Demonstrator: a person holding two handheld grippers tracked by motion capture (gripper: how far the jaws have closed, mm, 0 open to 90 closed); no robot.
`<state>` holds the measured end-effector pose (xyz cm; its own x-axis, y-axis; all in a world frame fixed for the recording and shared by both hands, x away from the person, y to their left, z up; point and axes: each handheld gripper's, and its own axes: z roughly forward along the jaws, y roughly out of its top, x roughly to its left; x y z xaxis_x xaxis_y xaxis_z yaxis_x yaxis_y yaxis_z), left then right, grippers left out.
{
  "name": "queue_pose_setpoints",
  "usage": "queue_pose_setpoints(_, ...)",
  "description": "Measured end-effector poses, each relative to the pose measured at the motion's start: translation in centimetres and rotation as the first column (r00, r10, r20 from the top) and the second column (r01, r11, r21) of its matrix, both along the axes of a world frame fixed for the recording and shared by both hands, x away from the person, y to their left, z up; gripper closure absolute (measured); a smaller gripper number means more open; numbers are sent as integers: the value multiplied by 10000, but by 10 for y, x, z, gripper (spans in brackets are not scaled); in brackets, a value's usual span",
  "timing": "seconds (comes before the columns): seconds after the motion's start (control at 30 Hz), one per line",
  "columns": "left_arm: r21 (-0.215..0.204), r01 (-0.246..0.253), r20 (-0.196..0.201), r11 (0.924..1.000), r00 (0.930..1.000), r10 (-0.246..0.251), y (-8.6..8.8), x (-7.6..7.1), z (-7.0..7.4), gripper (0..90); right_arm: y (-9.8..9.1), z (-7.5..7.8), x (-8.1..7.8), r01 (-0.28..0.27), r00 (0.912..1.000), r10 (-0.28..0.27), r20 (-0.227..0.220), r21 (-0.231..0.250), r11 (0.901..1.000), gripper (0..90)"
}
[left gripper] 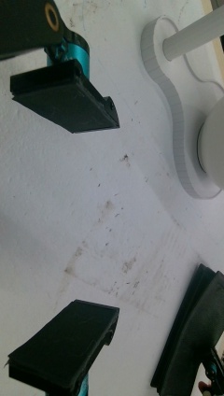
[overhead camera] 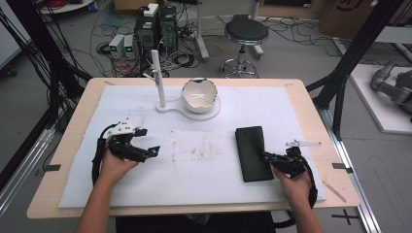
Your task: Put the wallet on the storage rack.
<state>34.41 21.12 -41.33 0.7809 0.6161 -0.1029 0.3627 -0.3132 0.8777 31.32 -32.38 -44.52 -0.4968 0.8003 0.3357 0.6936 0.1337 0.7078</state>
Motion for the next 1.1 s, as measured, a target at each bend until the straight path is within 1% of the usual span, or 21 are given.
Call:
queue_pose_setpoints(0.13,-84,18,-27,10000,10000,-18,0,0,0,95,-3,3,3,-244,9996,239,150,322,9992,843)
queue_pose_setpoints(0.23,-213,102,-27,9997,9999,-102,1,0,1,95,0,12,2,-611,9957,591,709,254,9978,849)
queue_pose_setpoints(0.33,-576,202,-32,9981,9998,-204,3,-1,2,98,7,25,-2,-892,9871,935,1300,-386,9953,850)
queue_pose_setpoints(0.37,-633,252,-33,9977,9997,-255,3,0,3,98,10,30,-3,-986,9827,1085,1499,-716,9925,851)
queue_pose_setpoints(0.5,-652,341,-18,9973,9994,-343,0,-1,4,103,21,50,-9,-1356,9587,1721,2264,-1681,9764,851)
queue_pose_setpoints(0.53,-663,389,-10,9970,9992,-390,0,0,5,103,24,56,-10,-1453,9492,1919,2493,-1936,9703,852)
queue_pose_setpoints(0.57,-694,420,3,9967,9991,-421,-1,0,6,103,27,61,-11,-1518,9447,2029,2576,-2047,9670,852)
queue_pose_setpoints(0.6,-740,447,23,9963,9990,-447,-2,0,6,103,29,65,-12,-1637,9342,2249,2769,-2274,9599,852)
queue_pose_setpoints(0.63,-765,589,46,9953,9983,-587,-4,0,8,103,30,68,-12,-1752,9280,2412,2841,-2387,9552,852)
queue_pose_setpoints(0.67,-835,647,53,9944,9979,-645,-6,0,9,103,34,74,-12,-2026,9127,2790,2987,-2622,9435,852)
queue_pose_setpoints(0.7,-919,764,88,9928,9971,-759,-8,0,11,103,36,76,-12,-2205,9022,3030,3068,-2755,9357,852)
queue_pose_setpoints(0.73,-973,823,100,9918,9966,-817,-9,1,11,103,38,80,-12,-2444,8855,3364,3206,-2945,9239,852)
queue_pose_setpoints(0.77,-1114,1017,104,9886,9948,-1011,-12,1,12,103,39,82,-12,-2575,8787,3525,3219,-3023,9178,852)
queue_pose_setpoints(0.8,-1135,1115,61,9873,9937,-1116,-15,2,12,103,44,87,-11,-2882,8609,3923,3240,-3250,9007,852)
queue_pose_setpoints(0.87,-1111,1276,65,9856,9918,-1277,-20,3,14,103,50,93,-10,-3284,8340,4460,3248,-3573,8744,851)
queue_pose_setpoints(0.9,-1155,1409,54,9833,9900,-1412,-24,4,15,103,53,95,-10,-3423,8272,4625,3192,-3665,8652,851)
queue_pose_setpoints(0.93,-1206,1509,46,9812,9885,-1514,-27,4,16,103,57,97,-10,-3615,8110,4866,3248,-3758,8533,850)
queue_pose_setpoints(0.97,-1201,1641,53,9791,9863,-1646,-30,5,17,103,60,98,-9,-3758,8012,5031,3240,-3818,8444,850)
queue_pose_setpoints(1.03,-1224,1869,37,9747,9822,-1879,-38,6,19,103,66,98,-9,-4101,7759,5401,3259,-3900,8244,850)
queue_pose_setpoints(1.07,-1145,1924,28,9746,9811,-1933,-41,7,20,103,70,97,-8,-4252,7647,5564,3249,-3942,8147,850)
queue_pose_setpoints(1.1,-1113,1965,79,9742,9804,-1969,-45,7,22,103,72,97,-8,-4321,7602,5641,3222,-3976,8094,850)
